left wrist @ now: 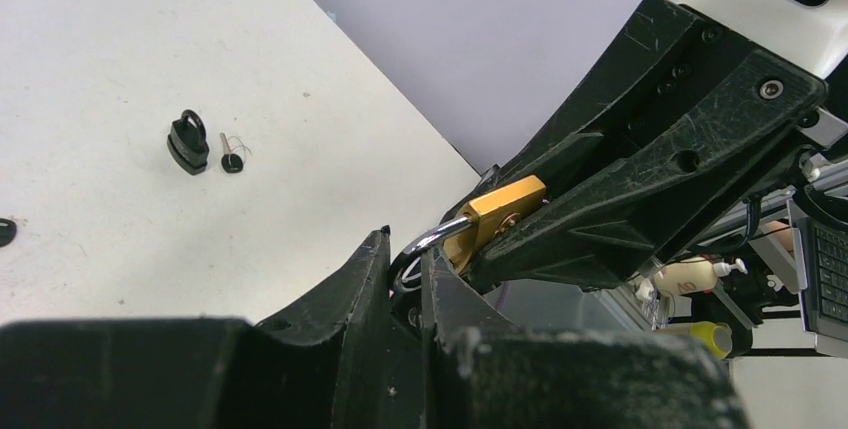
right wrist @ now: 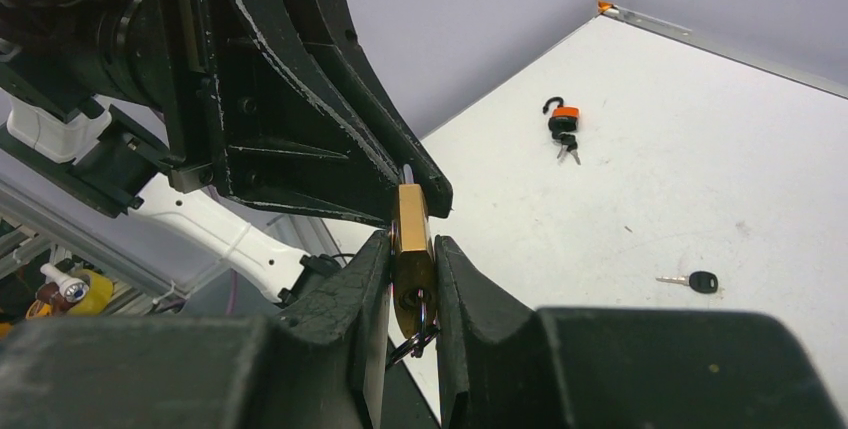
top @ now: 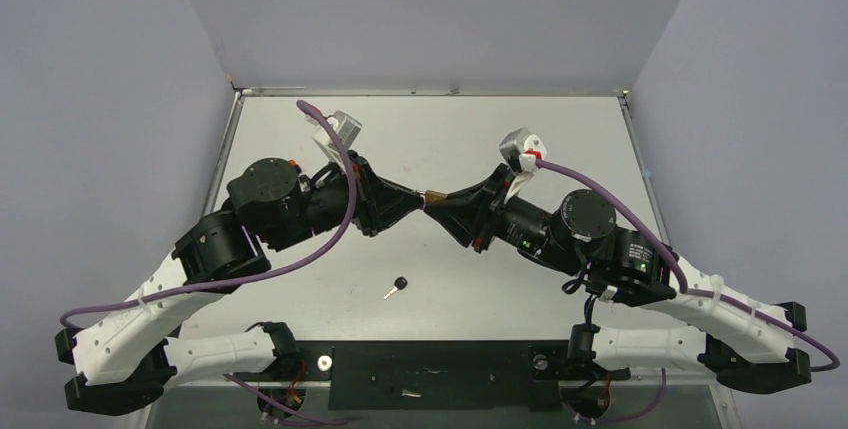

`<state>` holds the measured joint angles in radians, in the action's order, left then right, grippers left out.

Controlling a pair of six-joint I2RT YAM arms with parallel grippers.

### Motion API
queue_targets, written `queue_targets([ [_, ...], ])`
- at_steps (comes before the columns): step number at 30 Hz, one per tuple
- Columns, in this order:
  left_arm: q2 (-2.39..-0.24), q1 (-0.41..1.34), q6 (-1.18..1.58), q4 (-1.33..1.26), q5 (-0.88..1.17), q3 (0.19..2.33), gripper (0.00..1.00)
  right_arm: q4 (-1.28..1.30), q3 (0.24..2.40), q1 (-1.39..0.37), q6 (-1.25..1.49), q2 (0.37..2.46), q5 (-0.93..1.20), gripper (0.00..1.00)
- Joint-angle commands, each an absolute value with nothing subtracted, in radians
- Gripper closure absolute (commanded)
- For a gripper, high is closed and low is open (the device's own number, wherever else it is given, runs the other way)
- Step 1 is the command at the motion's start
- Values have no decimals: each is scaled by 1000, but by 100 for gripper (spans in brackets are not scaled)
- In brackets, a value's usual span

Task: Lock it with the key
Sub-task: Lock the lock.

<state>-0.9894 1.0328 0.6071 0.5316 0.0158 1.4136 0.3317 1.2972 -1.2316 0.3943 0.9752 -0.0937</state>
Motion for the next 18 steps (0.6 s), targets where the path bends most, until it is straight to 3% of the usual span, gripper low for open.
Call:
queue_targets([
  [1, -1003, 1052, 586, 465, -5, 1414, 93, 326, 1288, -1245, 397, 1009, -100, 100],
  [5, -1011, 1061, 568, 482, -35, 1418, 100, 333, 1296, -1246, 398, 1015, -104, 100],
  [18, -1132, 1268, 488, 549, -213, 1566, 100, 402, 1374, -1263, 409, 1117, -222, 100],
])
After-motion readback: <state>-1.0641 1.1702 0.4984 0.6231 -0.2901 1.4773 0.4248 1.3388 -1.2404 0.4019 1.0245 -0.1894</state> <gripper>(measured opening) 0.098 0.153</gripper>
